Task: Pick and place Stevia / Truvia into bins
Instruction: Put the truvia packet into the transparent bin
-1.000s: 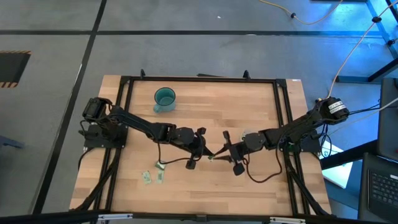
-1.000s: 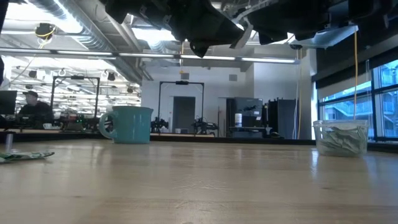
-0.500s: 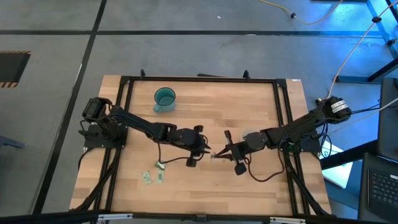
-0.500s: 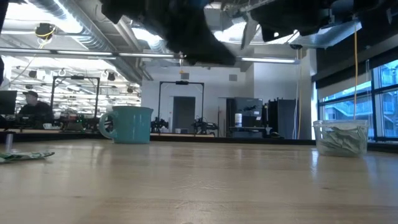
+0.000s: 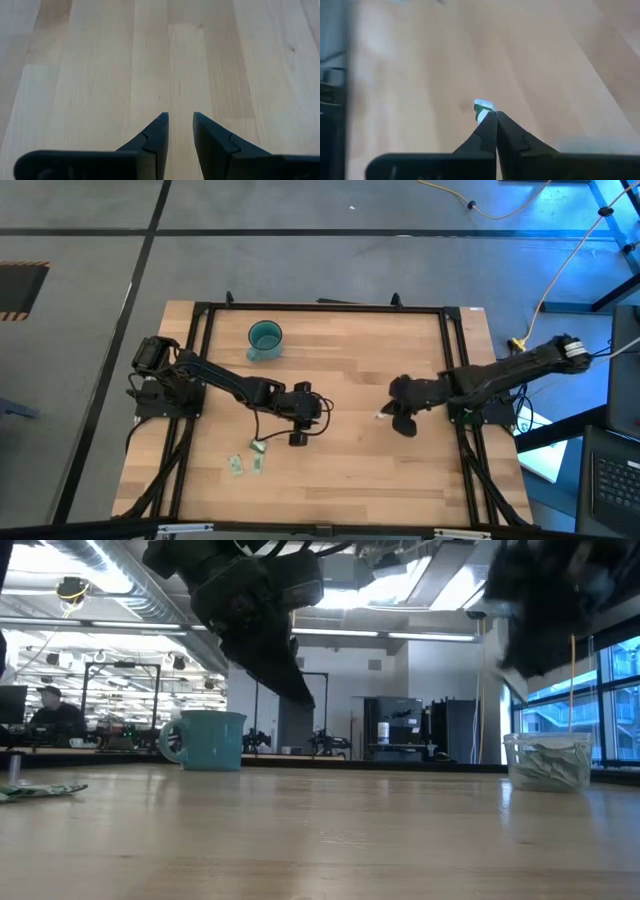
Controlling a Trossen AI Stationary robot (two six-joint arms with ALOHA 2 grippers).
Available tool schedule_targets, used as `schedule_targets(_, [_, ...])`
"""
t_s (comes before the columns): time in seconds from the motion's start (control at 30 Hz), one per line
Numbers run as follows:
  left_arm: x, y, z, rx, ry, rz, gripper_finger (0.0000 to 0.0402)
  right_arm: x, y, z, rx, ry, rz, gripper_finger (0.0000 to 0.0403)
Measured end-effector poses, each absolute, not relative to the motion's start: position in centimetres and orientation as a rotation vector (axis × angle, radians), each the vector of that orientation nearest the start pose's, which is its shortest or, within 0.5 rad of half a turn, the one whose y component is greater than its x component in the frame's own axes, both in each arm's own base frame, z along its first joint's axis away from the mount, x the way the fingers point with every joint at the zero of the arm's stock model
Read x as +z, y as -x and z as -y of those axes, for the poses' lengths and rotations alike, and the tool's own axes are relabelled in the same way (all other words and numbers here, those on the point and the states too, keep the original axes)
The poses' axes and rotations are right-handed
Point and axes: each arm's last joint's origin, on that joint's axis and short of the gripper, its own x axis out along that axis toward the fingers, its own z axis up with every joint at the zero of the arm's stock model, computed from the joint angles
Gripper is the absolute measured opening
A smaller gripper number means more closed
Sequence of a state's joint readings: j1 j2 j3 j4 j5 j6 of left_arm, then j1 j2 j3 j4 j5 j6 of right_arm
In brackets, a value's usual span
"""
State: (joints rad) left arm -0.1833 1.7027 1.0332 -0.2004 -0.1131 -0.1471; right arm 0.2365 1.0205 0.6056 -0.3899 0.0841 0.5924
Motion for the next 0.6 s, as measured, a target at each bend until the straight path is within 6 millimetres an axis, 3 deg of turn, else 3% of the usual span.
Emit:
schedule_targets(0.2, [18.7, -34.1, 6.0, -0.002, 0.009, -0.859, 0.0083, 20.2, -17.1, -2.4, -0.313, -0.514, -1.026, 0.0002])
schedule_targets(0.6, [18.7, -34.1, 6.0, -0.003, 0.007, -0.859, 0.0082, 19.6, -17.3, -0.6, -0.413, -0.532, -1.062, 0.0002])
